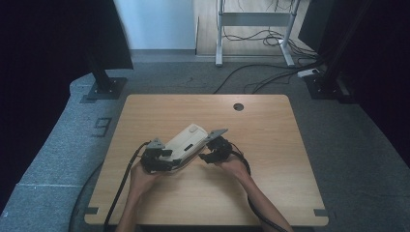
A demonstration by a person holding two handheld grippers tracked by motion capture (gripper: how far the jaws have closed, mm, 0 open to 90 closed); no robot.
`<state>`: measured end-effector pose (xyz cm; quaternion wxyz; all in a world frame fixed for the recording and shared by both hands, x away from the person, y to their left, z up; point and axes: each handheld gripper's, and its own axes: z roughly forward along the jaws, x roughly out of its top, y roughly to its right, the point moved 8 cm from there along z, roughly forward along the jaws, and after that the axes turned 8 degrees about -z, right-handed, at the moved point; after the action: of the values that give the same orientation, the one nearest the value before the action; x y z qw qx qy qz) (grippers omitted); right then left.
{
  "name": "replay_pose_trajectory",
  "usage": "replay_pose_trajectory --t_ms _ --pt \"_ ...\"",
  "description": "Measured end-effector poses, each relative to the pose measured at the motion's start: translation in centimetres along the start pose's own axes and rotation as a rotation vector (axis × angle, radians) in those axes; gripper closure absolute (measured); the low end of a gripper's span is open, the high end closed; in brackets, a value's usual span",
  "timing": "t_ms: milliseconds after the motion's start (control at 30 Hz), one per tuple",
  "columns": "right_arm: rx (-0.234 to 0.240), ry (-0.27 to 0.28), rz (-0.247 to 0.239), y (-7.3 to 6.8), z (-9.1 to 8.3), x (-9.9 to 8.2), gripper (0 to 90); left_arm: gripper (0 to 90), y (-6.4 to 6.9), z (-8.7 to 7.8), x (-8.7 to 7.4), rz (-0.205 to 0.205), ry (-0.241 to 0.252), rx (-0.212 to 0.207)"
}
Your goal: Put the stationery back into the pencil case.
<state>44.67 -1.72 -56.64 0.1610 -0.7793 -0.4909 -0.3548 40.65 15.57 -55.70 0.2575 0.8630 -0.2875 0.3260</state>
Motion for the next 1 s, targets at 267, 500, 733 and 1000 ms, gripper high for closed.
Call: replay_pose_trajectory --t_ms 267,500,733,1000 --pt "0.013 0.009 -0.018 -0.8 -0.8 0.5 21.5 18.3 0.7 -1.1 0.3 0.004 0.013 -0.039" --pt "0.016 0.01 -0.01 -1.4 -1.7 0.3 14.2 14.3 1.1 -1.8 0.0 0.038 -0.001 -0.01" --pt "0.003 0.013 -0.01 -1.3 -2.7 -0.4 11.7 11.7 1.3 -2.4 0.0 0.053 0.02 -0.006" --pt "-0.011 0.028 0.001 -1.2 -3.9 -1.1 6.9 8.8 1.3 -2.7 -0.2 0.065 0.017 0.01"
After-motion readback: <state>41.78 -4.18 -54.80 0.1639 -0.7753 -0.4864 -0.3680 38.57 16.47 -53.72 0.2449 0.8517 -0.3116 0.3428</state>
